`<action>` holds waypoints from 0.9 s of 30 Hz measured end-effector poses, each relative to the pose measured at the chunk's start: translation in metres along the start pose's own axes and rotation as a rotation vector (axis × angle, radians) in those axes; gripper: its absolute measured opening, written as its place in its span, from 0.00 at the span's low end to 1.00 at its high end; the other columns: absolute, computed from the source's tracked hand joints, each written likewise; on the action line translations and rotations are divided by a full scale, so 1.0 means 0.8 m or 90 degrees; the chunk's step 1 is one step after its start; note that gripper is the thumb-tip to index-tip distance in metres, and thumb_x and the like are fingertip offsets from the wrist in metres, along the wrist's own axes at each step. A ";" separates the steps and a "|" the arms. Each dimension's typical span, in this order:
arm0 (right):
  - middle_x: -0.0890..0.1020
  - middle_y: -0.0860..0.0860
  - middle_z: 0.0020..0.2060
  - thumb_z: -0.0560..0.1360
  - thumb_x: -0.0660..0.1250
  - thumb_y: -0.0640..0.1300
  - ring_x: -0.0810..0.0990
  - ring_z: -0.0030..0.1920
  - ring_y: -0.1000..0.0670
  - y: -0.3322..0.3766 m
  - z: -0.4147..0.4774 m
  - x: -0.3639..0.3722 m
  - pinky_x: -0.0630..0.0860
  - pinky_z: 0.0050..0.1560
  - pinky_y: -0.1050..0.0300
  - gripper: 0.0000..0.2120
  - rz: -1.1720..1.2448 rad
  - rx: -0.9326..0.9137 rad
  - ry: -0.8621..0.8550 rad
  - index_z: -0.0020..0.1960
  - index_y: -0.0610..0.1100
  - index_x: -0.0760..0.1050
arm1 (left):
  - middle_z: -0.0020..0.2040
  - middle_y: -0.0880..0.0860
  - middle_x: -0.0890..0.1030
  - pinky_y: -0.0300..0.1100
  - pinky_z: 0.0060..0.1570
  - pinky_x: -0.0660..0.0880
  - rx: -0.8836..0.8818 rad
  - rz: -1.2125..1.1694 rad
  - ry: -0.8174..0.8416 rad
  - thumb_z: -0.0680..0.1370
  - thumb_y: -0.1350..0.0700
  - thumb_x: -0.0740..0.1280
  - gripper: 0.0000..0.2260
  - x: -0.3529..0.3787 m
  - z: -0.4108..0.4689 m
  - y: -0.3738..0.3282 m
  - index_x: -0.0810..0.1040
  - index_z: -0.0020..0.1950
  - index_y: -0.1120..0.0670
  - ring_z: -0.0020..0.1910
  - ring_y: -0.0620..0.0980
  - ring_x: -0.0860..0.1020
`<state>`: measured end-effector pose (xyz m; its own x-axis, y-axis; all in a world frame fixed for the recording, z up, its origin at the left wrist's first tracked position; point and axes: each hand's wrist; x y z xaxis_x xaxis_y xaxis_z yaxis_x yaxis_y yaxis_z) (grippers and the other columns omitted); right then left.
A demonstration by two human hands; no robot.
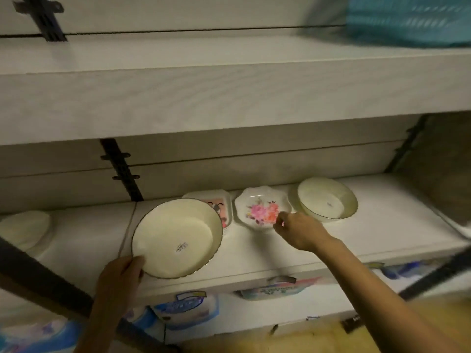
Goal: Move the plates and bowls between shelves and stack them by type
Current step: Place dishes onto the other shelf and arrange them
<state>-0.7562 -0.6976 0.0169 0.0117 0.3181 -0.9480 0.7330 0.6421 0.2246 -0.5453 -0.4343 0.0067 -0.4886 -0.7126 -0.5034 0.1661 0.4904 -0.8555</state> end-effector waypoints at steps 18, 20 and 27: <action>0.81 0.49 0.54 0.78 0.52 0.58 0.79 0.52 0.46 -0.298 -0.079 -0.095 0.77 0.52 0.52 0.18 -0.113 0.030 0.020 0.59 0.50 0.72 | 0.28 0.56 0.72 0.44 0.38 0.64 0.039 0.013 0.057 0.77 0.60 0.62 0.17 0.292 -0.030 -0.159 0.71 0.28 0.58 0.32 0.53 0.69; 0.81 0.49 0.54 0.78 0.53 0.58 0.79 0.52 0.46 -0.321 -0.079 -0.102 0.77 0.54 0.50 0.18 -0.115 0.020 0.037 0.59 0.50 0.72 | 0.30 0.57 0.74 0.43 0.36 0.66 0.023 0.012 0.057 0.77 0.60 0.61 0.14 0.323 -0.033 -0.176 0.74 0.31 0.60 0.34 0.54 0.72; 0.81 0.50 0.54 0.78 0.52 0.58 0.80 0.51 0.49 -0.366 -0.073 -0.114 0.78 0.55 0.52 0.18 -0.104 -0.002 0.071 0.60 0.50 0.71 | 0.35 0.60 0.75 0.42 0.35 0.64 0.000 0.097 0.062 0.76 0.58 0.60 0.12 0.402 -0.009 -0.215 0.75 0.35 0.61 0.37 0.54 0.72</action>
<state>-1.0119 -0.8739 0.0504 -0.1828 0.2849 -0.9409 0.7171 0.6933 0.0706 -0.7370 -0.7441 -0.0072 -0.5387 -0.5779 -0.6131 0.2447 0.5890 -0.7702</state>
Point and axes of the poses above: each hand's wrist, its own z-axis towards the middle knuckle, its own x-axis out of the palm, y = z × x
